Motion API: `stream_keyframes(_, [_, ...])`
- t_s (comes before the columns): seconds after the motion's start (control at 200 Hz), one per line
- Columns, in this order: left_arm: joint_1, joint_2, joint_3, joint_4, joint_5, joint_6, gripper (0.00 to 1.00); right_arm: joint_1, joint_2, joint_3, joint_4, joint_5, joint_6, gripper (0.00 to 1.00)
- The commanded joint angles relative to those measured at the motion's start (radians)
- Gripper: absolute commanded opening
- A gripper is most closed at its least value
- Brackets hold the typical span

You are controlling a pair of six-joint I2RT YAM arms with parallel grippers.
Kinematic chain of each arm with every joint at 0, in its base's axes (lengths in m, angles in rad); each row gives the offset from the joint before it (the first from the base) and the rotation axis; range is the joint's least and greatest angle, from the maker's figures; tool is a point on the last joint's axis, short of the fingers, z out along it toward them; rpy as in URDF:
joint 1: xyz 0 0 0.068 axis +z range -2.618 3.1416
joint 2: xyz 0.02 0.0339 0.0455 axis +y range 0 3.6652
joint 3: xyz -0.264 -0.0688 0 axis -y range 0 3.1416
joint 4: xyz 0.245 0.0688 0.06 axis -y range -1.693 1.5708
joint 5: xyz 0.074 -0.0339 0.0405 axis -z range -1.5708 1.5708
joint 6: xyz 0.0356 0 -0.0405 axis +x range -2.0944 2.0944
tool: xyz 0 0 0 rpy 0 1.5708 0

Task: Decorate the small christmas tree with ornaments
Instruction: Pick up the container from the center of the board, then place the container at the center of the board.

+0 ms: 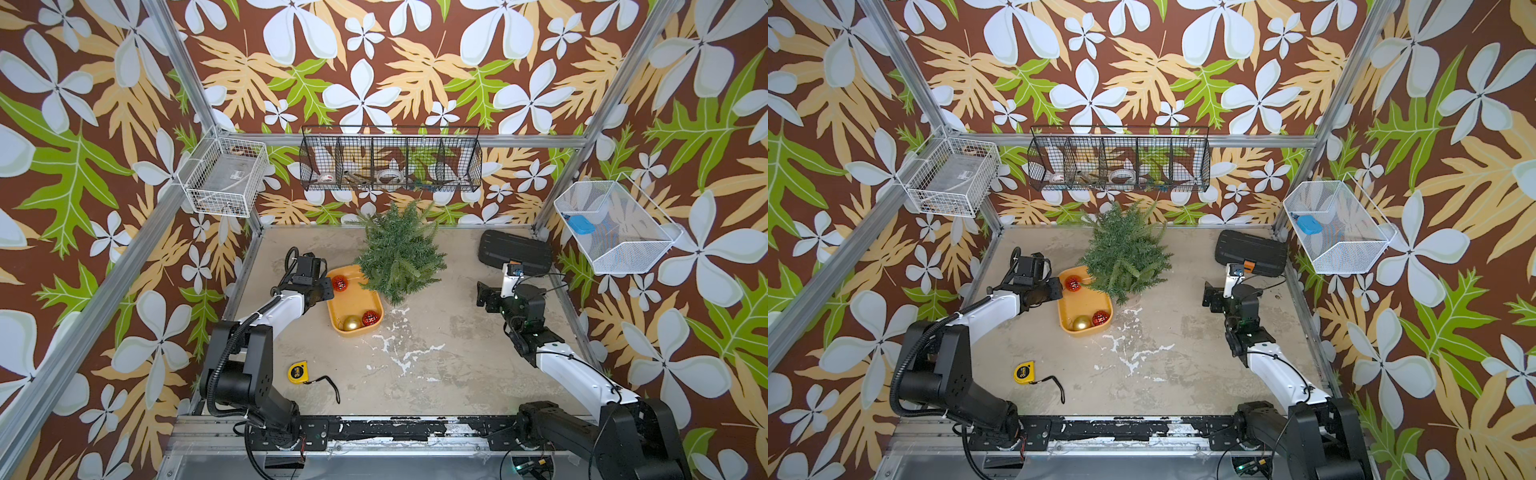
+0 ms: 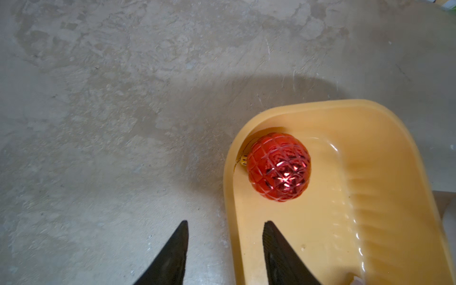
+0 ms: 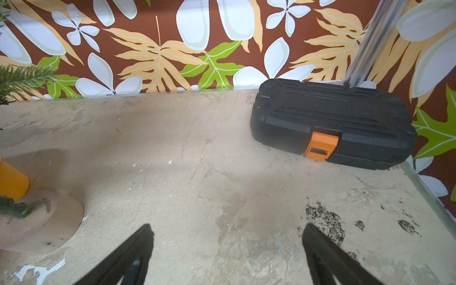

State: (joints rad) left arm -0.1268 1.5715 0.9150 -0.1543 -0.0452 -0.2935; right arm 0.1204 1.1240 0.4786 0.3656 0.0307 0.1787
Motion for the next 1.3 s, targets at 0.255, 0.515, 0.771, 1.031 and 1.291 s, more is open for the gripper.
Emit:
stream_keyframes(0.255, [-0.002, 0.059, 0.006, -0.024, 0.040, -0.019, 0.28, 0.002, -0.006, 0.002, -0.005, -0.001, 0.004, 0.95])
stream_keyframes(0.515, [-0.001, 0.018, -0.007, -0.060, 0.032, -0.002, 0.05, 0.001, -0.008, 0.002, -0.005, 0.000, 0.004, 0.95])
stream_keyframes(0.771, [-0.041, -0.106, -0.082, -0.099, 0.074, -0.009, 0.00, 0.002, -0.028, 0.008, -0.024, -0.009, 0.013, 0.95])
stream_keyframes(1.031, [-0.196, -0.262, -0.210, -0.102, 0.089, -0.113, 0.00, 0.001, -0.098, -0.021, -0.056, -0.052, 0.058, 0.93])
stream_keyframes(1.291, [-0.401, -0.343, -0.272, -0.079, 0.006, -0.254, 0.00, 0.001, -0.159, -0.041, -0.097, -0.063, 0.057, 0.93])
